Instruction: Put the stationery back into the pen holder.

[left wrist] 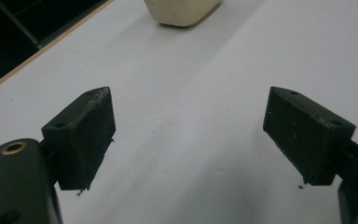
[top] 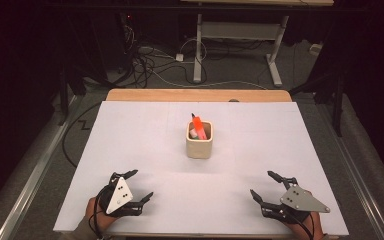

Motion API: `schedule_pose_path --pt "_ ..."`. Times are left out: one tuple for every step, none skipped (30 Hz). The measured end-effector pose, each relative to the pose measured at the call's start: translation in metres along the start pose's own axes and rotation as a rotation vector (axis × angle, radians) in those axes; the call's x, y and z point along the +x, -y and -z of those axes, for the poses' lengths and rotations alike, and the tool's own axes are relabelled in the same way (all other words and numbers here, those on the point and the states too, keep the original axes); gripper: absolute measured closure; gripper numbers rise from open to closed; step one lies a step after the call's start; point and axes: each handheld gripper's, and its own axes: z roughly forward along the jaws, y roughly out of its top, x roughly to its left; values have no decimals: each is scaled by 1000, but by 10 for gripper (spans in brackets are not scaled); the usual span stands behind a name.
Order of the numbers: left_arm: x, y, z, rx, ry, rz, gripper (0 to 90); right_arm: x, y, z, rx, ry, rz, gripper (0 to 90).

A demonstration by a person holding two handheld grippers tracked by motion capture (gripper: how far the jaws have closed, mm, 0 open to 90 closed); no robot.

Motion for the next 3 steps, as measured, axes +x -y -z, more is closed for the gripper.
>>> schedule_pose_path --pt "0 0 -1 5 2 2 162 0 1 0 7 3 2 232" --pt "1 0 -2 9 4 5 162 -1 1 0 10 7 1 232" --pt "1 0 -3 14 3 4 162 0 1 1 15 7 -3 231"
